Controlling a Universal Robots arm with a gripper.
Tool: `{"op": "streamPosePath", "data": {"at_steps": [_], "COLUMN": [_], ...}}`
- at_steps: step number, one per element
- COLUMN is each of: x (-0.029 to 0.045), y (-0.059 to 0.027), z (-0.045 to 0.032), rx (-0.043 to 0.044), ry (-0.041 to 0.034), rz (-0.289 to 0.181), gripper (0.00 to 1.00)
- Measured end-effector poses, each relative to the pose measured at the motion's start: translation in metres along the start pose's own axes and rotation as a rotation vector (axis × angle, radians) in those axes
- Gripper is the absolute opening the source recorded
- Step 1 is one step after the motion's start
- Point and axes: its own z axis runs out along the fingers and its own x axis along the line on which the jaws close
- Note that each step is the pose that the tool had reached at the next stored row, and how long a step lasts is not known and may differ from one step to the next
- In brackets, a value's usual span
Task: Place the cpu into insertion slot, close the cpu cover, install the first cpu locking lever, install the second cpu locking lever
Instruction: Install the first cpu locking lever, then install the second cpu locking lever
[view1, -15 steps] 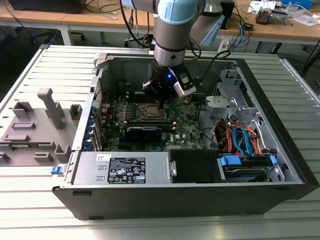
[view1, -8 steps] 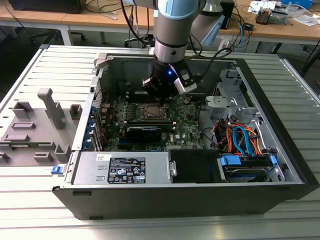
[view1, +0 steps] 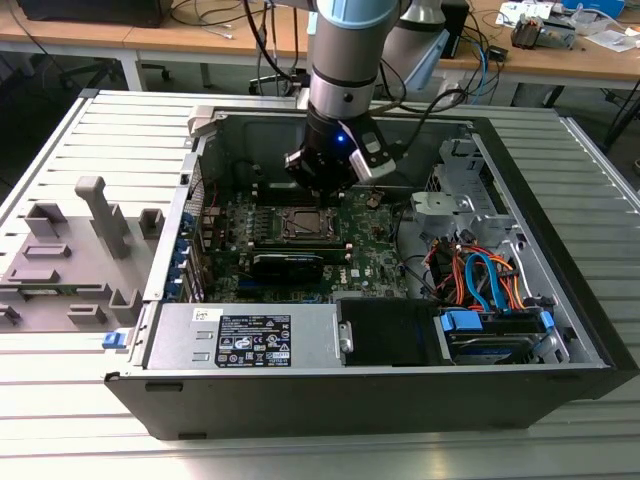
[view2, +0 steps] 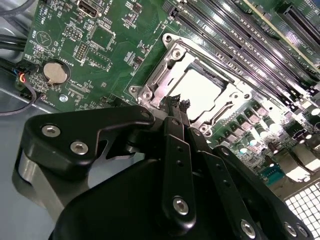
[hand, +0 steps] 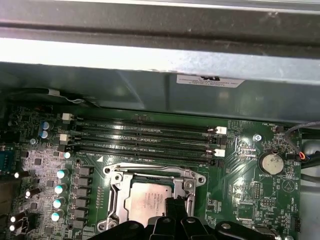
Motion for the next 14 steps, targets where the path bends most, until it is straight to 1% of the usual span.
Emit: {"op": "streamPosePath", "data": {"at_steps": [3, 14], "x": [0.0001, 0.0002], "y": [0.0002, -0.0010], "z": [-0.0032, -0.0042], "rx": [0.0002, 0.0000], "ry": [0.0001, 0.0001], "rz": [0.000, 0.000], "gripper": [0.11, 0.11]}}
